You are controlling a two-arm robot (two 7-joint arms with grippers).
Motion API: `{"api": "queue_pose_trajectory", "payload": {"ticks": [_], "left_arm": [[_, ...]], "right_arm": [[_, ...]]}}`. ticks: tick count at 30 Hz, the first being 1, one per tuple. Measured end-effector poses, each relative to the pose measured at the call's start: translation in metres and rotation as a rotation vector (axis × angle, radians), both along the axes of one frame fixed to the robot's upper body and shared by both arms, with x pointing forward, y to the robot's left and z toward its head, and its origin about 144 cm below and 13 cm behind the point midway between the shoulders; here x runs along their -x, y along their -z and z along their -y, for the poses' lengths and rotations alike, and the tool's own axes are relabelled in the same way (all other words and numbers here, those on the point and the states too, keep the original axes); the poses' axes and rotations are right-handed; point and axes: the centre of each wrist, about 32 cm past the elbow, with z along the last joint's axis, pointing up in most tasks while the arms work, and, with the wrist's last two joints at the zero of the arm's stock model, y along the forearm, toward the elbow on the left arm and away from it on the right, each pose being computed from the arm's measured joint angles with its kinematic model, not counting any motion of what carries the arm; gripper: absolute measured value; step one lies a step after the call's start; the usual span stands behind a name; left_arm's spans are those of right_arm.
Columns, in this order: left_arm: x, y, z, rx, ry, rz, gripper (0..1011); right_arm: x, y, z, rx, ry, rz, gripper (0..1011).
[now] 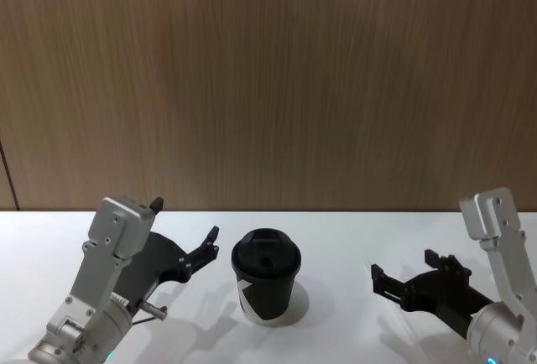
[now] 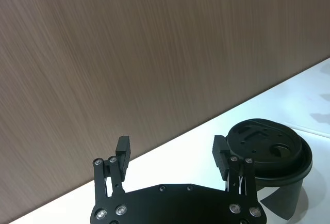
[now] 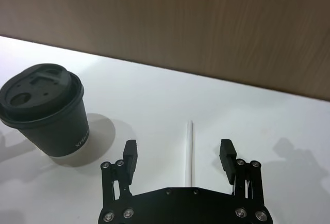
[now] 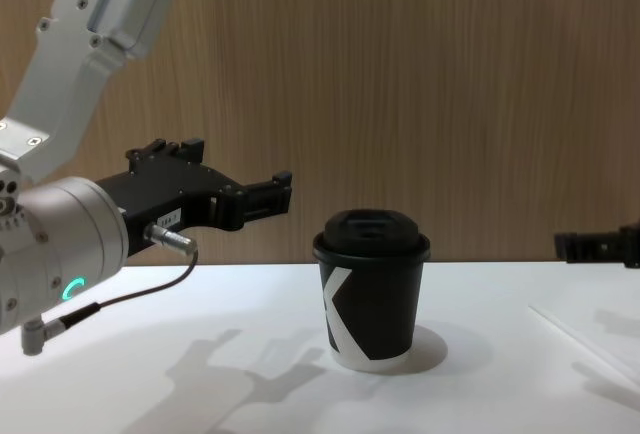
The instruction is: Pick up the straw with one hand, pass it to the other hand, and insert it into the cup.
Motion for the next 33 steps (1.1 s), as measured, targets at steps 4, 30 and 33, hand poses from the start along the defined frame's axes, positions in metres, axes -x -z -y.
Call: {"api": "queue_pose_trajectory", "payload": {"ticks": [4, 30, 33], "left_arm": [[0.000, 0.000, 0.000, 0.000, 0.000, 0.000, 1003], [0.000, 0.000, 0.000, 0.000, 0.000, 0.000, 1003], [0.000, 0.000, 0.000, 0.000, 0.000, 0.000, 1003]], "right_arm": [[0.000, -0.003, -0.001, -0.011, 0.025, -0.049, 1001], [-0.001, -0.009, -0.010, 0.019, 0.060, -0.197, 1001], [-0.002, -0.008, -0.011, 0.033, 0.059, -0.201, 1001]]}}
